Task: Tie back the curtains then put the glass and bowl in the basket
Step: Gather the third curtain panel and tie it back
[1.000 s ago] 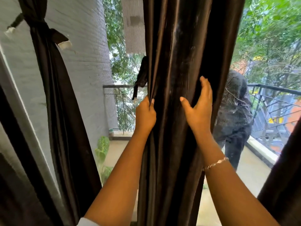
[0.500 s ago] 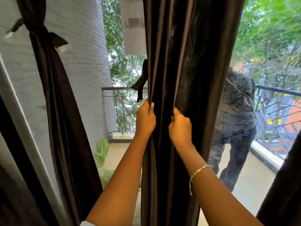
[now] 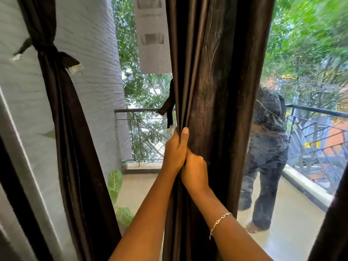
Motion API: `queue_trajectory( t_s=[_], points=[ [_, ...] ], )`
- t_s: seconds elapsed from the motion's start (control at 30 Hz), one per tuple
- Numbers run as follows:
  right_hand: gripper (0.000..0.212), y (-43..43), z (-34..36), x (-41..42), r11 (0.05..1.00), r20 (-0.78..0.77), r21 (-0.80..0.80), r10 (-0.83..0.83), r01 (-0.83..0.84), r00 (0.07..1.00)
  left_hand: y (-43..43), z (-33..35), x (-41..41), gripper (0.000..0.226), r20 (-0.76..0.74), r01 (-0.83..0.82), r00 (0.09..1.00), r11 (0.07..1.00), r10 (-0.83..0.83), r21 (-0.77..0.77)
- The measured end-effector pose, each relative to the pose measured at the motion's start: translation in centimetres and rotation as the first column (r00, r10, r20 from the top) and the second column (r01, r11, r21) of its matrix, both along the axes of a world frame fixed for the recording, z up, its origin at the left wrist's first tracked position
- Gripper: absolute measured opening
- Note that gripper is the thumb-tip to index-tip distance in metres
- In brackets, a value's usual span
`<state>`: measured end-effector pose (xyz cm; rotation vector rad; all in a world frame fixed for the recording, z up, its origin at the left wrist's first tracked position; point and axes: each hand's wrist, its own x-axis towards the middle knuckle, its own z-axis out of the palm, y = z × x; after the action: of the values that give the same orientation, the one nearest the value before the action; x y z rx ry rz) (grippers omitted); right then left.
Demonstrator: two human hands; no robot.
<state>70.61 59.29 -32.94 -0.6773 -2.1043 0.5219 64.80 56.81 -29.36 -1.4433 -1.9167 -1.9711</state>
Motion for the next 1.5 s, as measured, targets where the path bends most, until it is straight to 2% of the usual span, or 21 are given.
queue_trajectory(
  t_s=[0.07, 0.13, 0.2, 0.23, 0.3, 0.37, 0.4, 0.47, 0.53, 0.6, 0.7, 0.9, 1.03, 1.1, 1.2, 1.3, 1.33, 1.43, 1.5],
  points=[
    [0.027, 0.0, -0.1, 0.3, 1.0, 0.026, -0.023, 0.001, -0.001, 1.0, 0.1, -0.1, 0.1, 0.035, -0.037, 0.023, 0.999, 1.0, -0.024, -0.017],
    [0.036, 0.4, -0.2, 0.6, 0.999, 0.041, -0.024, 0.032, -0.031, 0.999, 0.5, -0.2, -0.1, 0.034, -0.058, -0.016, 0.998, 0.999, 0.014, -0.031],
    [0.051, 0.6, -0.3, 0.9, 0.997, 0.031, 0.036, 0.066, -0.067, 0.997, 0.9, -0.3, -0.2, 0.032, -0.016, -0.025, 1.0, 0.999, 0.025, -0.028],
    [0.052, 0.7, -0.4, 1.3, 0.992, -0.014, 0.109, 0.064, -0.062, 0.998, 0.9, -0.3, -0.1, 0.031, 0.014, -0.009, 1.0, 1.0, 0.009, -0.018],
    [0.047, 0.6, -0.4, 2.2, 0.944, -0.207, 0.322, -0.007, 0.075, 0.978, 0.8, -0.4, 0.0, 0.031, 0.031, 0.017, 0.999, 1.0, -0.017, 0.003],
    [0.047, 0.5, 0.0, 3.6, 0.834, -0.413, 0.487, -0.042, 0.259, 0.91, 0.9, -0.5, -0.1, 0.033, 0.005, 0.028, 1.0, 0.999, -0.028, 0.027],
    [0.05, 0.6, 0.5, 4.3, 0.796, -0.475, 0.514, -0.047, 0.32, 0.879, 1.1, -0.6, -0.2, 0.034, 0.003, 0.031, 0.999, 0.999, -0.032, 0.038],
    [0.057, 1.5, 1.7, 5.5, 0.792, -0.562, 0.439, -0.126, 0.424, 0.817, 1.4, -0.7, -0.4, 0.035, 0.021, 0.026, 0.999, 0.999, -0.027, 0.042],
    [0.069, 2.9, 2.6, 6.4, 0.842, -0.604, 0.272, -0.227, 0.466, 0.764, 1.6, -0.7, -0.4, 0.035, 0.035, 0.018, 0.999, 0.999, -0.019, 0.036],
    [0.077, 4.1, 2.6, 7.0, 0.915, -0.574, 0.117, -0.255, 0.387, 0.778, 1.7, -0.7, -0.3, 0.035, 0.043, 0.011, 0.999, 0.999, -0.012, 0.032],
    [0.073, 5.1, 1.4, 6.9, 0.965, -0.399, -0.047, -0.255, 0.259, 0.881, 1.8, -0.7, 0.0, 0.036, 0.064, -0.001, 0.998, 1.0, 0.0, 0.019],
    [0.073, 4.0, -1.2, 4.3, 0.996, -0.208, -0.001, -0.086, 0.088, 0.974, 2.5, -1.0, 0.9, 0.035, 0.062, 0.042, 0.997, 0.999, -0.042, 0.008],
    [0.082, 3.1, -1.7, 3.2, 1.0, -0.063, -0.012, 0.001, -0.002, 0.998, 2.3, -0.7, 1.7, 0.035, 0.06, 0.061, 0.996, 0.998, -0.061, 0.006],
    [0.079, 2.8, -2.1, 2.5, 0.998, -0.028, -0.036, 0.041, -0.042, 0.999, 2.3, -0.6, 2.0, 0.032, 0.087, 0.07, 0.994, 0.997, -0.071, 0.011],
    [0.064, 2.5, -3.0, 1.4, 0.987, -0.073, -0.12, 0.099, -0.107, 0.992, 2.1, -0.8, 2.6, 0.031, 0.147, 0.138, 0.98, 0.99, -0.135, -0.008],
    [0.039, 2.6, -3.5, 1.3, 0.962, -0.136, -0.255, 0.065, -0.098, 0.989, 2.0, -1.1, 3.0, 0.035, 0.058, 0.117, 0.992, 0.992, -0.115, -0.044],
    [0.041, 2.7, -3.5, 1.5, 0.961, -0.141, -0.235, 0.112, -0.143, 0.984, 2.1, -1.1, 2.9, 0.036, 0.016, 0.076, 0.997, 0.996, -0.076, -0.054],
    [0.065, 3.4, -4.0, 3.3, 0.916, -0.165, -0.104, 0.367, -0.386, 0.915, 2.0, -1.0, 2.6, 0.037, -0.038, -0.029, 0.999, 0.997, 0.027, -0.066],
    [0.058, 4.2, -3.6, 4.9, 0.91, -0.297, -0.064, 0.375, -0.41, 0.878, 1.8, -1.2, 2.3, 0.037, -0.087, -0.059, 0.995, 0.997, 0.055, -0.046]
  ],
)
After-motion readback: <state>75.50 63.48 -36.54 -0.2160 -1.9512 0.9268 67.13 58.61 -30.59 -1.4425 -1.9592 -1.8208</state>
